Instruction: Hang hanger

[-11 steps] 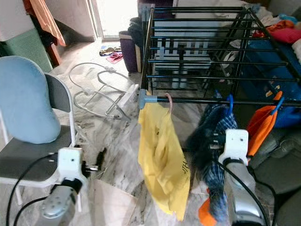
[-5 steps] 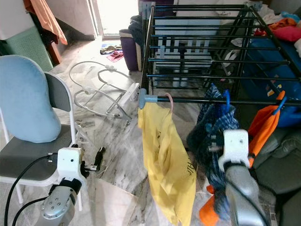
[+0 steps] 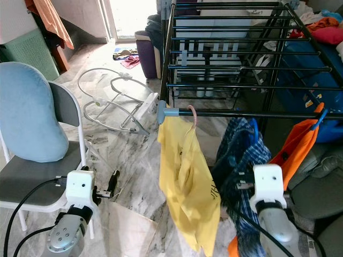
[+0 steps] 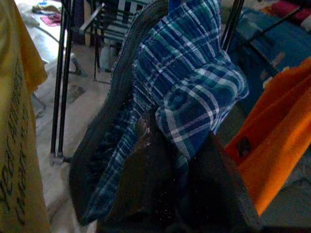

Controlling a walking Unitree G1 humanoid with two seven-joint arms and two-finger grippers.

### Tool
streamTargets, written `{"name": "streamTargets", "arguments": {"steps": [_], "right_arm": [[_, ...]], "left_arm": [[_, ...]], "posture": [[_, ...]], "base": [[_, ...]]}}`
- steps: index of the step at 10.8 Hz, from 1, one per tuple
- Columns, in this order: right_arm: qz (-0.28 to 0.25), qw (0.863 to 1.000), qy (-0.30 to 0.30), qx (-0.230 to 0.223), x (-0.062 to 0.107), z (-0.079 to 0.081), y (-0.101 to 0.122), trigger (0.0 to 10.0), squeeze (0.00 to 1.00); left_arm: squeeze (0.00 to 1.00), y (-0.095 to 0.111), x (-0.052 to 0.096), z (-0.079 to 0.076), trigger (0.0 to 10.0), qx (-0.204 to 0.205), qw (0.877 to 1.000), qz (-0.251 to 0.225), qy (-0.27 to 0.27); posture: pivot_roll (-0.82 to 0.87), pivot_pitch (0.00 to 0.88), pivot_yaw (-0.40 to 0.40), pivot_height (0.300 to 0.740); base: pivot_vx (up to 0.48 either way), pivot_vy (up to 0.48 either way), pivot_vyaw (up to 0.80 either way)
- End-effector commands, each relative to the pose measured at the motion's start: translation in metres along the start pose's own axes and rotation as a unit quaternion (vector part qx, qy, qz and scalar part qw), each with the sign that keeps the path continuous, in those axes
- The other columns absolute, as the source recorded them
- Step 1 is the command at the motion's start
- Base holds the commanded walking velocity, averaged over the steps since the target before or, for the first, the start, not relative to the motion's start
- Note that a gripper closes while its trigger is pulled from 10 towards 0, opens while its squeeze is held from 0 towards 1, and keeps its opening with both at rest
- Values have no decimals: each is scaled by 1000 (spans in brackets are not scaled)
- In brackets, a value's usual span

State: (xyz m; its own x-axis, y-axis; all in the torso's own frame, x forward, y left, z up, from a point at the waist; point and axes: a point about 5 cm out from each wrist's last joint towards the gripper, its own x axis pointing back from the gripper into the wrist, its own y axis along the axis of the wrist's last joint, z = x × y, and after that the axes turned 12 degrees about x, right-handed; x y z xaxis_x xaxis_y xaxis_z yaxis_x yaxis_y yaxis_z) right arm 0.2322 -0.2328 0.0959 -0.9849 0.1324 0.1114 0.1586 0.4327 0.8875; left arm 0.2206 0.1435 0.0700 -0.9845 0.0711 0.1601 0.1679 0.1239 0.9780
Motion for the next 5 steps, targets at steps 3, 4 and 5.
{"name": "streamTargets", "arguments": {"steps": [3, 4, 5], "right_arm": [[-27, 1000, -10, -2, -7, -2, 16, 10000, 0], [-25, 1000, -12, -5, -8, -1, 16, 10000, 0], [-25, 1000, -12, -5, -9, -1, 16, 10000, 0]], "left_arm": [[0, 5, -4, 2, 10000, -9, 1000, -5, 5], [0, 4, -4, 2, 10000, -9, 1000, -4, 7], [0, 4, -4, 1, 10000, -9, 1000, -5, 7]], "posture": [[-108, 31, 39, 740], [-108, 25, 37, 740], [-108, 23, 35, 740]], "base": [[-170, 0, 0], [-277, 0, 0], [-307, 0, 0]]}}
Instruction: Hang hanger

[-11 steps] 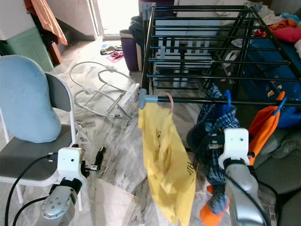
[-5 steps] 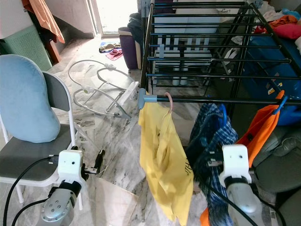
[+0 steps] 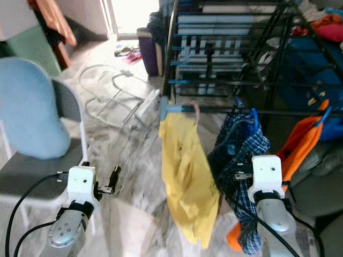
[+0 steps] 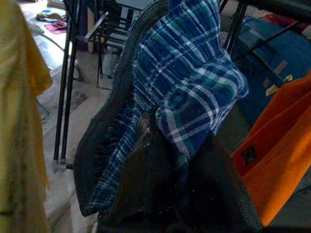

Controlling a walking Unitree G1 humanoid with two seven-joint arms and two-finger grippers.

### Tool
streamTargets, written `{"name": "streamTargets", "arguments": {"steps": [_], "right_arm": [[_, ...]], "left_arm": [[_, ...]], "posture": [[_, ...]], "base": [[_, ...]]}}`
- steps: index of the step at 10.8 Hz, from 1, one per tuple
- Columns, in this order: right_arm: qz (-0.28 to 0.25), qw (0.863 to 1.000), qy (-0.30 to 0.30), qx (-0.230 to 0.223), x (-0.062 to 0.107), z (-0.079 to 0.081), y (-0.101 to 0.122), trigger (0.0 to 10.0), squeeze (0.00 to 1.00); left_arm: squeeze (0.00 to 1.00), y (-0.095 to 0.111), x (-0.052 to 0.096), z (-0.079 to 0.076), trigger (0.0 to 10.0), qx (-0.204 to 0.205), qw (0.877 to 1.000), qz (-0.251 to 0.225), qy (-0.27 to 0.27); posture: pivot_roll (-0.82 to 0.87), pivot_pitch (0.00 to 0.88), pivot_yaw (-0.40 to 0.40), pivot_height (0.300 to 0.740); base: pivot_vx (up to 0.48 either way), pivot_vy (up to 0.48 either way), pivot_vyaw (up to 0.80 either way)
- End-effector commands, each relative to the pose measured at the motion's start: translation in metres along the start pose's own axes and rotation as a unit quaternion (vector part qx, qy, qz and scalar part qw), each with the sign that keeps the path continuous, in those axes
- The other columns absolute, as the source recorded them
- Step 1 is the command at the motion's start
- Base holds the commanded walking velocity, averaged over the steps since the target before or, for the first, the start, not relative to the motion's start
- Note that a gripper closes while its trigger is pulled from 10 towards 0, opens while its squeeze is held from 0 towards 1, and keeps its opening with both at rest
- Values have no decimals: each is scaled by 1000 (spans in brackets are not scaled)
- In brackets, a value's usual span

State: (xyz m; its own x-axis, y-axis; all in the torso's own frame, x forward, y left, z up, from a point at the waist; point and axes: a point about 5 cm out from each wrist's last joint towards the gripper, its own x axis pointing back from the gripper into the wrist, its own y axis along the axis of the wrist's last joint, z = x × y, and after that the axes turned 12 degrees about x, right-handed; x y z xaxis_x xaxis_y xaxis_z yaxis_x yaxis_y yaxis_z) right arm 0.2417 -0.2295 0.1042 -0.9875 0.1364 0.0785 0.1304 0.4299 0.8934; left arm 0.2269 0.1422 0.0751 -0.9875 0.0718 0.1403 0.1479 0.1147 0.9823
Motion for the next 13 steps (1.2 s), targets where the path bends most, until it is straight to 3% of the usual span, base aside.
{"name": "streamTargets", "arguments": {"steps": [1, 8, 13], "right_arm": [[-12, 1000, -3, -2, -3, 0, 7, 10000, 0], [-8, 1000, -5, -12, -4, 3, 10, 10000, 0], [-15, 1000, -2, -26, -14, 10, 16, 10000, 0]], "left_arm": [[0, -2, 1, 3, 10000, -3, 1000, 5, 9], [0, -6, 13, 5, 10000, -5, 1000, 16, 16], [0, 5, 9, 5, 10000, -7, 1000, 3, 19]], "posture": [[-113, 20, 33, 740], [-91, 48, 20, 740], [-69, 36, 20, 740]], "base": [[-311, 0, 0], [-314, 0, 0], [-313, 0, 0]]}}
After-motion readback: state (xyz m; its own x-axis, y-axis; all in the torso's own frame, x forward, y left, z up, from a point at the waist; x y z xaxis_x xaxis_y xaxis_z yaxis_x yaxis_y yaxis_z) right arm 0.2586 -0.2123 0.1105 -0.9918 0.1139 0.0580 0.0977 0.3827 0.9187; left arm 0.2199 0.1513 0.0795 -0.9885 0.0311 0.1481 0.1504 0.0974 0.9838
